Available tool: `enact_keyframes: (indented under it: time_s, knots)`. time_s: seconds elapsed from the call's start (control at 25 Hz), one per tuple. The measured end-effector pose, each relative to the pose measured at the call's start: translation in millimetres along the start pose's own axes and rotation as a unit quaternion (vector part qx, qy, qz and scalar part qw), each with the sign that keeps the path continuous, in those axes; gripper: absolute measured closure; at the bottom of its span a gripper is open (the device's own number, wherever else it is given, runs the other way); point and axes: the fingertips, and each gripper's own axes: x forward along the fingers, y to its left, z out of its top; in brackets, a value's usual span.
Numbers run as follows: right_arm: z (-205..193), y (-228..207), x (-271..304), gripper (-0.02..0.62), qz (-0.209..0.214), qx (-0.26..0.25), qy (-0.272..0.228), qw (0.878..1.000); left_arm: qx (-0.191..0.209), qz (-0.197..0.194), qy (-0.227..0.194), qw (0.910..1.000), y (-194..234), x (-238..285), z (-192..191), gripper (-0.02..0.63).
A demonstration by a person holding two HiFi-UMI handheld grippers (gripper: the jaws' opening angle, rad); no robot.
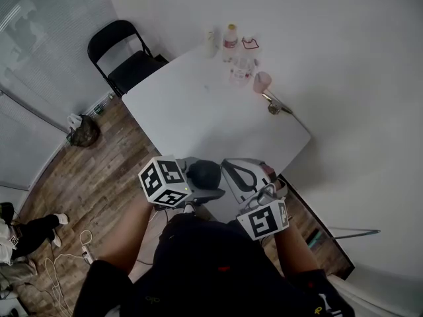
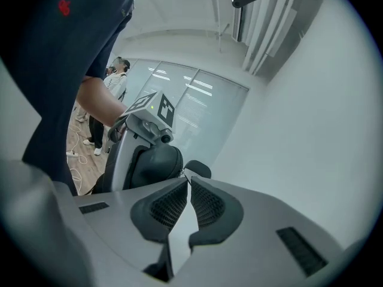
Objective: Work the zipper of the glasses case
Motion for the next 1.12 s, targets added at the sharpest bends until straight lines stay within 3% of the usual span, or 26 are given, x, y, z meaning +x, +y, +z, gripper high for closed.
enact_keyframes:
  time_s: [0.24, 0.44, 0.68, 0.76, 0.92, 0.96, 1.0, 1.04, 1.12]
  knots:
    - [-8, 15, 0, 0.572, 0.019, -0.059, 0.024, 0.998, 0.019, 0.017, 0.064, 0.9977, 4, 15, -30, 0.342]
    - [-10, 27, 0, 0.572, 0.031, -0.085, 0.036, 0.995, 0.048, 0.045, 0.138, 0.9882, 8, 18, -51, 0.342]
    - [-13, 34, -1, 0.571, 0.046, -0.092, 0.038, 0.994, 0.061, 0.043, 0.149, 0.9861, 8, 25, -59, 0.342]
    - [-10, 30, -2, 0.566, 0.043, -0.059, 0.029, 0.997, 0.072, 0.042, 0.122, 0.989, 7, 24, -54, 0.342]
    - [5, 1, -8, 0.56, 0.03, 0.065, -0.034, 0.997, 0.078, 0.045, 0.068, 0.9936, 6, 17, -40, 0.342]
    - [10, -4, -11, 0.559, 0.041, 0.118, -0.058, 0.991, 0.083, 0.047, 0.061, 0.9936, 7, 14, -37, 0.342]
    - [13, -6, -15, 0.517, 0.06, 0.18, -0.076, 0.979, 0.088, 0.05, 0.056, 0.9932, 7, 12, -35, 0.343]
    - [15, -4, -18, 0.42, 0.087, 0.232, -0.087, 0.965, 0.095, 0.051, 0.055, 0.9926, 7, 10, -34, 0.342]
    - [17, 8, -20, 0.368, 0.144, 0.267, -0.09, 0.948, 0.11, 0.052, 0.056, 0.9911, 4, 8, -31, 0.342]
